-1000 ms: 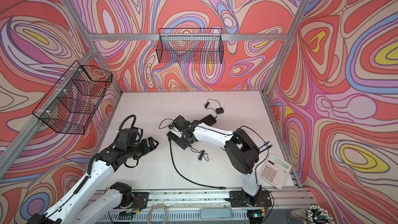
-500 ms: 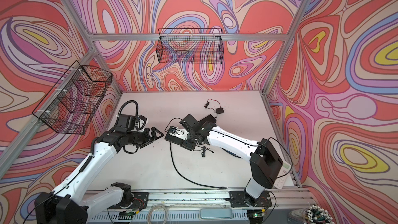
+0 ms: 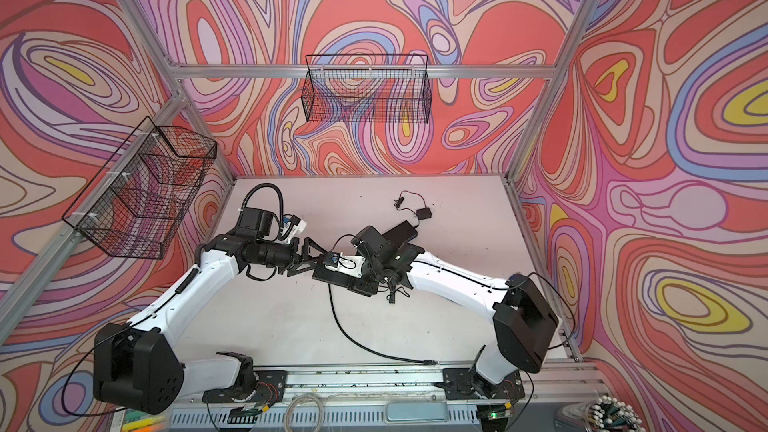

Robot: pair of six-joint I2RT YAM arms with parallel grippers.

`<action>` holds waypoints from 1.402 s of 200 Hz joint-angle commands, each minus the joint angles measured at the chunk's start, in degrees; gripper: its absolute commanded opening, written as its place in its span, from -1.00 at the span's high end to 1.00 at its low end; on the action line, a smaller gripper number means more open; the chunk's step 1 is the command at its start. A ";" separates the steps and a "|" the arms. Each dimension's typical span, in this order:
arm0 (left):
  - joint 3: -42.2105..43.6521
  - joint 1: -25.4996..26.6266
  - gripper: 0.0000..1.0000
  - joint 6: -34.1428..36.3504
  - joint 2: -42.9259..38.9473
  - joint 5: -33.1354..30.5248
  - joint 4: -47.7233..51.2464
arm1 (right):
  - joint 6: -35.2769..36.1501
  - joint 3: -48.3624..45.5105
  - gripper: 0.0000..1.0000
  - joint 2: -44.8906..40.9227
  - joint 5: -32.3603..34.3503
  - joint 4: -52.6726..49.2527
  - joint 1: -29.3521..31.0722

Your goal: Insert the plug into the switch port

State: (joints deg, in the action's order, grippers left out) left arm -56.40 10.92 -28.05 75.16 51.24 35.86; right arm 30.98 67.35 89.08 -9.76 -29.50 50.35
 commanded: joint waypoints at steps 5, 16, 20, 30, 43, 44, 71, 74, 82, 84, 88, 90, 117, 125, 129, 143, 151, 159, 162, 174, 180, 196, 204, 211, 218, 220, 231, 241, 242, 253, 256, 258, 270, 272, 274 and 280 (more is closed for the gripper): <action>-0.45 -0.13 -0.60 2.44 0.52 3.55 -0.43 | 2.45 0.80 0.17 -1.87 -1.97 3.95 0.44; -0.81 -0.11 -0.60 3.04 0.98 3.73 0.23 | 2.85 1.47 0.18 -1.42 -1.64 4.09 0.61; -0.83 -0.12 -0.59 3.20 1.18 3.96 0.37 | 2.92 1.66 0.18 -1.37 -1.67 4.18 0.68; -0.95 -0.14 -0.58 3.30 1.77 4.81 0.40 | 3.33 1.98 0.19 -1.29 -2.31 4.30 0.77; -1.07 -0.11 -0.56 3.49 2.40 5.98 0.41 | 3.67 2.46 0.20 -1.17 -2.18 4.47 1.15; -1.08 -0.11 -0.56 3.51 2.43 6.07 0.38 | 3.75 2.49 0.20 -1.13 -2.15 4.46 1.15; -1.34 -0.11 -0.52 4.49 2.54 7.26 1.44 | 5.22 3.18 0.19 -0.79 -1.94 4.43 1.46; -1.35 -0.15 -0.52 4.56 2.54 7.47 1.56 | 5.48 3.35 0.19 -0.70 -1.99 4.39 1.45; -1.24 -0.15 -0.51 4.67 2.54 7.85 1.76 | 5.96 3.77 0.19 -0.51 -1.85 4.27 1.46; -1.18 -0.16 -0.49 4.67 2.54 7.89 1.83 | 6.05 3.87 0.19 -0.36 -1.74 4.27 1.50; -1.15 -0.11 -0.49 4.84 2.62 8.26 2.01 | 6.37 4.13 0.19 -0.19 -1.73 4.19 1.51; -1.10 -0.11 -0.48 4.94 2.67 8.37 2.20 | 6.48 4.26 0.19 -0.15 -1.70 4.14 1.51; -0.99 -0.11 -0.46 5.96 2.72 8.94 3.71 | 7.87 5.82 0.19 1.45 -1.51 4.18 1.46; -1.03 -0.11 -0.46 6.13 2.65 8.89 4.10 | 8.20 6.29 0.19 2.04 -1.68 4.10 1.46; -1.03 -0.11 -0.45 6.20 2.59 8.90 4.19 | 8.44 6.53 0.19 2.32 -1.74 4.01 1.50; -1.04 -0.13 -0.43 6.36 2.45 8.92 4.54 | 8.92 7.15 0.19 3.29 -1.65 3.80 1.51; -0.96 -0.11 -0.41 6.43 2.28 8.79 4.74 | 9.21 7.63 0.19 3.78 -1.62 3.51 1.50; -0.98 -0.11 -0.40 6.55 2.19 8.80 4.75 | 9.51 7.99 0.19 4.22 -1.66 3.19 1.50; -0.92 -0.11 -0.39 6.51 2.19 8.71 4.75 | 9.65 8.08 0.19 4.38 -1.74 3.07 1.46; -0.83 -0.11 -0.38 6.51 2.23 8.63 4.75 | 9.95 8.42 0.20 4.71 -2.05 2.78 1.51; -0.88 -0.11 -0.37 6.61 2.24 8.65 4.75 | 9.89 8.44 0.20 4.66 -2.09 2.85 1.50; -0.78 -0.11 -0.32 6.56 2.45 8.89 4.48 | 9.80 8.41 0.20 4.40 -2.96 3.17 1.50; -0.77 -0.11 -0.30 6.54 2.54 9.03 4.40 | 9.84 8.32 0.20 4.31 -3.03 3.38 1.50; -0.68 -0.11 -0.29 6.65 2.69 9.09 4.36 | 9.86 8.38 0.20 4.33 -2.84 3.48 1.48; -0.65 -0.11 -0.28 6.63 2.63 9.14 4.38 | 9.95 8.49 0.20 4.43 -2.57 3.40 1.49; -0.60 -0.11 -0.28 6.61 2.58 9.14 4.39 | 10.01 8.52 0.20 4.52 -2.49 3.33 1.44; -0.53 -0.11 -0.26 6.78 2.52 9.05 4.55 | 10.41 8.91 0.20 4.78 -2.37 3.13 1.44; -0.51 -0.11 -0.26 6.95 2.39 9.04 4.91 | 10.61 9.15 0.20 5.09 -2.24 3.04 1.47; -0.53 -0.15 -0.26 7.00 2.38 9.05 4.92 | 10.60 9.18 0.20 5.11 -2.22 3.09 1.49; -0.62 -0.11 -0.25 7.13 2.28 9.14 5.10 | 10.88 9.60 0.20 5.39 -2.43 2.70 1.45; -0.63 -0.11 -0.25 7.14 2.21 9.14 5.09 | 10.93 9.77 0.20 5.47 -2.46 2.66 1.49; -0.61 -0.11 -0.26 7.14 2.19 9.14 5.10 | 11.01 9.85 0.20 5.55 -2.46 2.55 1.48; -0.64 -0.03 -0.25 7.38 2.19 9.27 5.28 | 10.97 10.43 0.20 5.83 -2.67 2.04 1.44; -0.64 -0.09 -0.25 7.35 2.19 9.24 5.28 | 11.01 10.52 0.20 5.84 -2.71 1.96 1.47; -0.60 -0.04 -0.25 7.32 2.19 9.23 5.34 | 11.11 10.58 0.20 5.91 -2.67 1.91 1.48; -0.55 -0.09 -0.24 7.31 2.19 9.23 5.36 | 11.28 10.88 0.20 6.00 -2.69 1.65 1.49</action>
State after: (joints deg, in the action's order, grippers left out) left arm -56.42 10.68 -22.44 77.56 58.94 39.24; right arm 40.75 75.46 94.15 -11.16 -29.19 51.40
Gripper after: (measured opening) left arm 0.626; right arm 0.690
